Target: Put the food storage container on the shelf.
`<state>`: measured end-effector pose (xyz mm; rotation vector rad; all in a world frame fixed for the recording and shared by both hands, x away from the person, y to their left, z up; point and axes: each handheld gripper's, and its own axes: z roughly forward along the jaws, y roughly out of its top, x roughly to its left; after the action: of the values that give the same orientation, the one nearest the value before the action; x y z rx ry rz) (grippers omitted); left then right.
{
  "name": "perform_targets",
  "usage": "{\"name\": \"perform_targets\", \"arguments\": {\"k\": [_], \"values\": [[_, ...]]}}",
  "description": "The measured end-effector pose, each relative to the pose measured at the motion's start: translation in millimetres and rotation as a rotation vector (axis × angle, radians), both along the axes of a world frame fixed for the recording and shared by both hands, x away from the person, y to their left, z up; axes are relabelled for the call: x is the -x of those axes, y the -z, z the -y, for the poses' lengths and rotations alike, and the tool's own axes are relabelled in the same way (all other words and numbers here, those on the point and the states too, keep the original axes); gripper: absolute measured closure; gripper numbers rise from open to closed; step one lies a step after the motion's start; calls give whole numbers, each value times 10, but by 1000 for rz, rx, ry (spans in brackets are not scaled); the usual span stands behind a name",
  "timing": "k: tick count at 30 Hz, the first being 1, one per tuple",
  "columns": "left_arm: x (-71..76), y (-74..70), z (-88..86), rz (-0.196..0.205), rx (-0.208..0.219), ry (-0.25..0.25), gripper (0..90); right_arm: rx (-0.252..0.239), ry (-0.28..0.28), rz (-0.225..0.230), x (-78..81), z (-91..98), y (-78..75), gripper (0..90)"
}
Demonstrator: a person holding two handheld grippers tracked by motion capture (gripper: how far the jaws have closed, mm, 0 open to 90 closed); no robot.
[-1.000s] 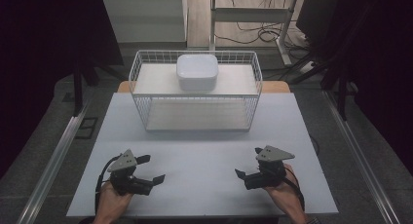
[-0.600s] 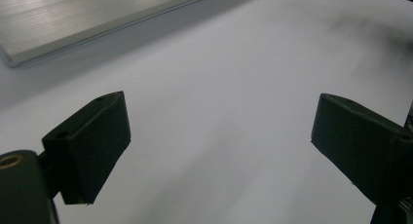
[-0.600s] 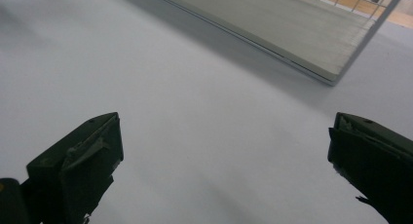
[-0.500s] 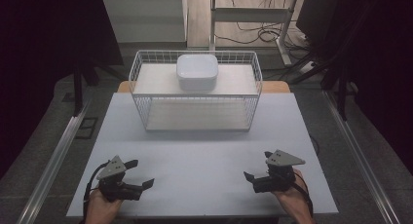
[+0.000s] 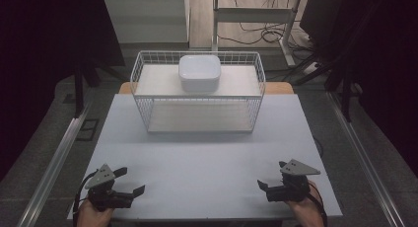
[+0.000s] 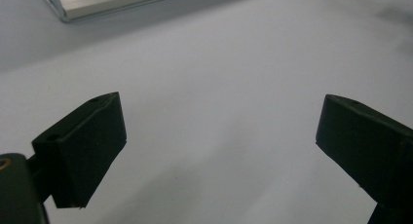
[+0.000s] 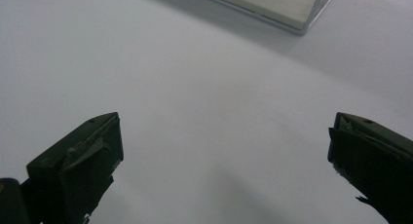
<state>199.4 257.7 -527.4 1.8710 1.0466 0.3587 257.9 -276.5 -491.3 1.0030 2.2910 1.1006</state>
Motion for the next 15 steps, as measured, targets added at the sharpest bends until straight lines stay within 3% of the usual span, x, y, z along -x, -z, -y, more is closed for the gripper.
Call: {"name": "perform_targets", "arguments": {"k": [11,12,15], "values": [[-30,53,3,-28,-8,8,22,19,36,-72,41,80,128,0],[-39,60,-4,-38,-3,4,21,17,42,-110,46,101,160,0],[-47,64,-14,-46,6,3,21,17,43,-164,55,116,210,0]]}}
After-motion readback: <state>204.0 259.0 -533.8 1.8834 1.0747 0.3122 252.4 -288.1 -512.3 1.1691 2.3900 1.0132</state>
